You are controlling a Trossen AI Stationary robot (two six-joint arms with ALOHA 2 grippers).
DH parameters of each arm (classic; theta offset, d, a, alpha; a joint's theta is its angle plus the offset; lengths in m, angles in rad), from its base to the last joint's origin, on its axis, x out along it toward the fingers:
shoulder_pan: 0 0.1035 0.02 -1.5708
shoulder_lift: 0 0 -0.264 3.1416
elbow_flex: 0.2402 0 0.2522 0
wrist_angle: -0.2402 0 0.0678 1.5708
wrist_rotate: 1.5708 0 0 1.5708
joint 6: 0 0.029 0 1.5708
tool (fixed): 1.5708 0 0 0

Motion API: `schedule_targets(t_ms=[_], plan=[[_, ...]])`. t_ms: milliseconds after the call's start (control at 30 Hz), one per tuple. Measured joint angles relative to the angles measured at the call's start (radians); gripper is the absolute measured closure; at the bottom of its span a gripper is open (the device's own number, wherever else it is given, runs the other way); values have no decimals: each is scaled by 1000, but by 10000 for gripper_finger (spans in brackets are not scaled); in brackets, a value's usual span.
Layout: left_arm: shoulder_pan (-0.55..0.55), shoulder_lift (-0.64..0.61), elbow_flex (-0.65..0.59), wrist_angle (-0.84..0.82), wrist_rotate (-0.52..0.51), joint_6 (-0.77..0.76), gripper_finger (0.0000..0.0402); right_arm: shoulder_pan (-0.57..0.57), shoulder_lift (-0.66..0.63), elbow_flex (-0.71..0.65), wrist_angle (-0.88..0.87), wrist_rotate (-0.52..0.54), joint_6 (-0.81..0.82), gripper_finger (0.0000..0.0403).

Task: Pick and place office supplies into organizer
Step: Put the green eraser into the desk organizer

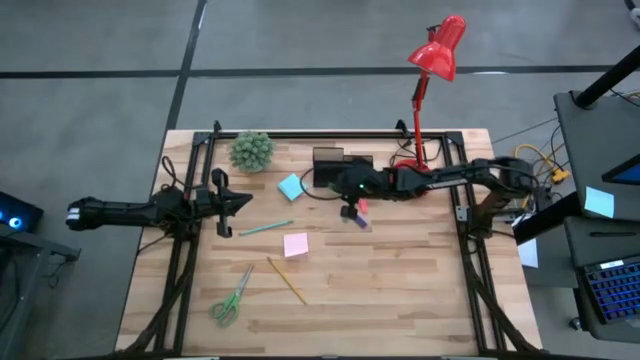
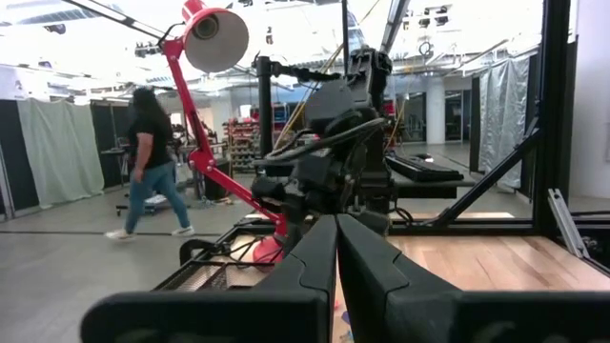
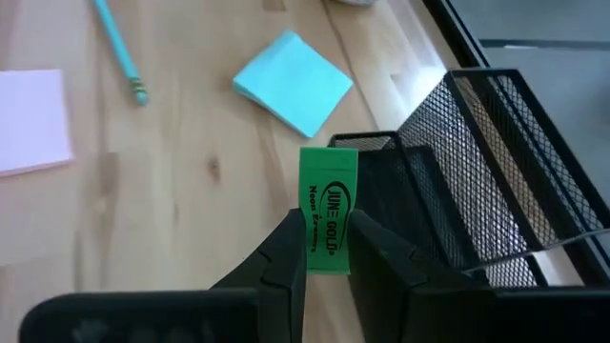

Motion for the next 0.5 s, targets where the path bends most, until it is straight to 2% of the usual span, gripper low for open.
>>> schedule_targets(t_ms=[500], plan=[[0,4,0,-22,0,-1,402,-38,130,128,-14,0,-104,340]])
